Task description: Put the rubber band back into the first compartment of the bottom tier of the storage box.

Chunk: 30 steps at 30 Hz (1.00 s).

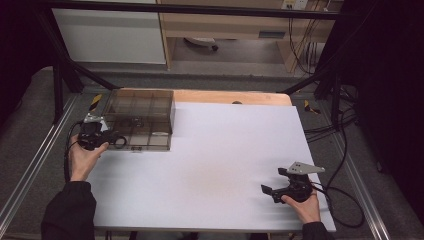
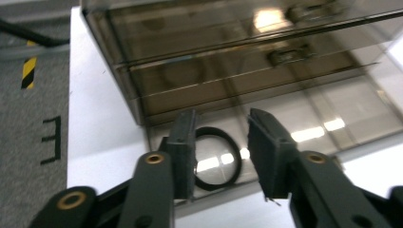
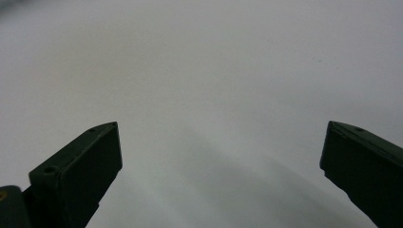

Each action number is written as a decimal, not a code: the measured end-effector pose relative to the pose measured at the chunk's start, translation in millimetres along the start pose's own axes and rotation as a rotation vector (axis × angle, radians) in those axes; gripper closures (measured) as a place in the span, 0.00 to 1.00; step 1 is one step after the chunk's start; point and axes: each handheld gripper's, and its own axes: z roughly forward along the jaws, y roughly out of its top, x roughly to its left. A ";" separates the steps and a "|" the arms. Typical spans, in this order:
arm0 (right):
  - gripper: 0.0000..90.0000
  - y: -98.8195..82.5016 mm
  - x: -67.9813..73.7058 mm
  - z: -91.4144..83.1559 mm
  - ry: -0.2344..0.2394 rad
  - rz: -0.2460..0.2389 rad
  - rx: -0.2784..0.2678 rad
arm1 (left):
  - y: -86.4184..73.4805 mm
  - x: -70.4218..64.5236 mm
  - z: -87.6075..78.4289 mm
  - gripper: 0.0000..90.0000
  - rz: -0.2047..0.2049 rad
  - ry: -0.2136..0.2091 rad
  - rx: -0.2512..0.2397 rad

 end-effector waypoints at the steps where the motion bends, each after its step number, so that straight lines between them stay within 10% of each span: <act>1: 0.01 0.0 0.1 -0.1 0.000 0.002 0.000 | 0.0 -1.9 -2.6 0.67 0.011 -0.002 -0.011; 30: 0.01 0.0 0.3 -0.3 0.009 0.006 -0.001 | -51.6 -38.9 -36.2 0.16 0.128 -0.206 -0.130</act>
